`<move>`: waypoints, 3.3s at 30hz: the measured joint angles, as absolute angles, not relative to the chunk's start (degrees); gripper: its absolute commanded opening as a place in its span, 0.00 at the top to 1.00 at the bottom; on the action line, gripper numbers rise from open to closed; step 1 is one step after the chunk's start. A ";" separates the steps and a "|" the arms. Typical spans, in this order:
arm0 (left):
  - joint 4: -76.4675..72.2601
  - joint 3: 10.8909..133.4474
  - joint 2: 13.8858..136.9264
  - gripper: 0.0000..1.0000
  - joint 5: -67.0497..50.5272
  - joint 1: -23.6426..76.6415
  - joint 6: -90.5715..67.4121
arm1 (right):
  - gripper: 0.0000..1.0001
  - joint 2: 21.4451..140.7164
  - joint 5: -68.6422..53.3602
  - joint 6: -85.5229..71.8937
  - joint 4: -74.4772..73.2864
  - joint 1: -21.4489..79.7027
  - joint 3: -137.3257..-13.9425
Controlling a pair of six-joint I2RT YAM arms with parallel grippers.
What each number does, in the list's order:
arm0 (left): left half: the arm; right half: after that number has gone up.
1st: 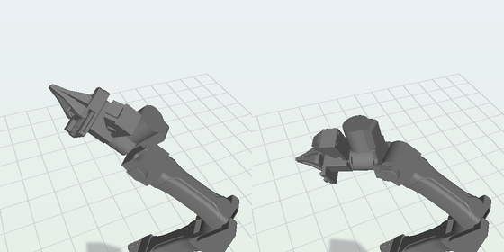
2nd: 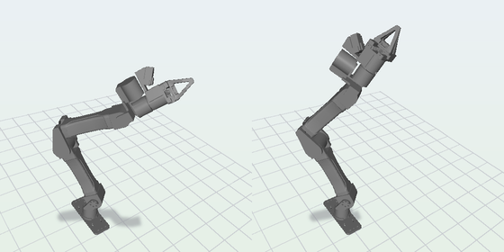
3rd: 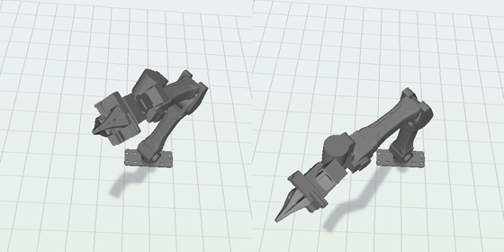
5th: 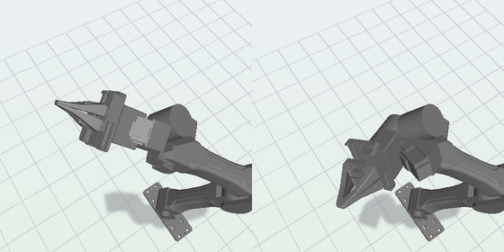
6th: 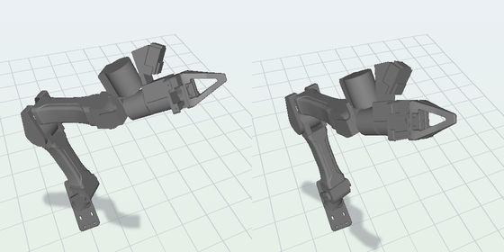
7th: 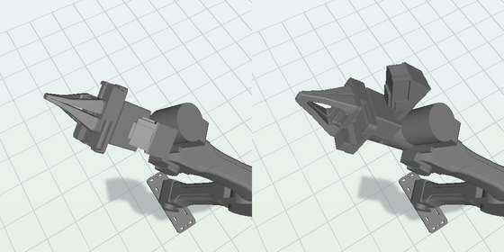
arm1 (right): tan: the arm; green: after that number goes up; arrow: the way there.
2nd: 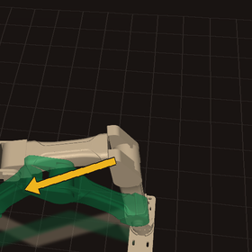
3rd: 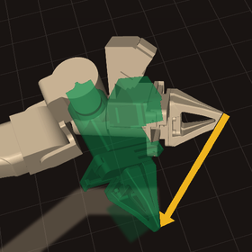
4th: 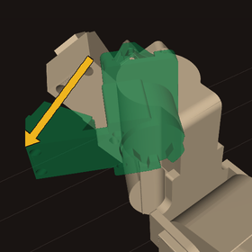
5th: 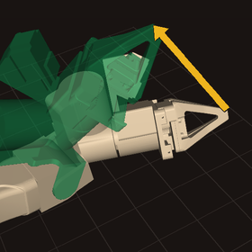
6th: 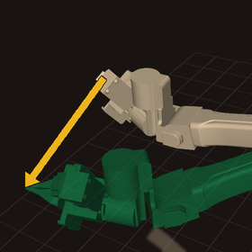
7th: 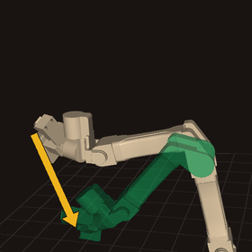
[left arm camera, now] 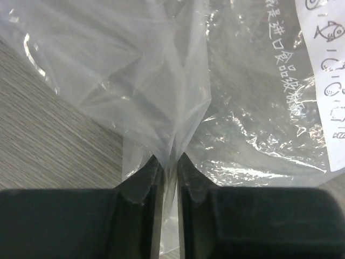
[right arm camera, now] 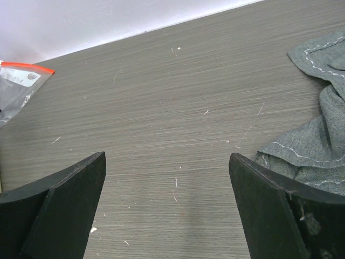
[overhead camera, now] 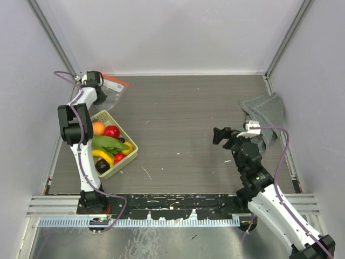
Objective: Place the food in the zip-top bag and seal the zipper
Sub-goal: Pick up the zipper food storage bag at the corner of the board, then open the zipper of the food storage bag at the center of the board.
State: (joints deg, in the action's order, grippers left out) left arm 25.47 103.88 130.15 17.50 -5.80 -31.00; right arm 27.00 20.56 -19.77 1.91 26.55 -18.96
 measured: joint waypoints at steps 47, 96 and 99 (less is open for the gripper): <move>-5.63 46.76 77.06 1.00 -28.67 13.52 -23.31 | 0.03 52.75 -1.30 -19.73 6.90 26.06 -28.82; -23.59 35.46 65.82 0.86 -39.79 27.44 -11.11 | 0.73 63.29 -45.56 -37.36 32.27 12.21 -30.59; -24.91 35.16 66.50 0.73 -38.24 27.73 -12.23 | 0.92 63.68 -46.11 -37.17 32.49 12.40 -30.57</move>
State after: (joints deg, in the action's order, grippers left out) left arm -24.91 35.16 66.50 -38.24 27.73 -12.23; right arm 63.68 -46.11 -37.17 32.49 12.40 -30.57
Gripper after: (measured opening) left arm 0.166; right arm 0.225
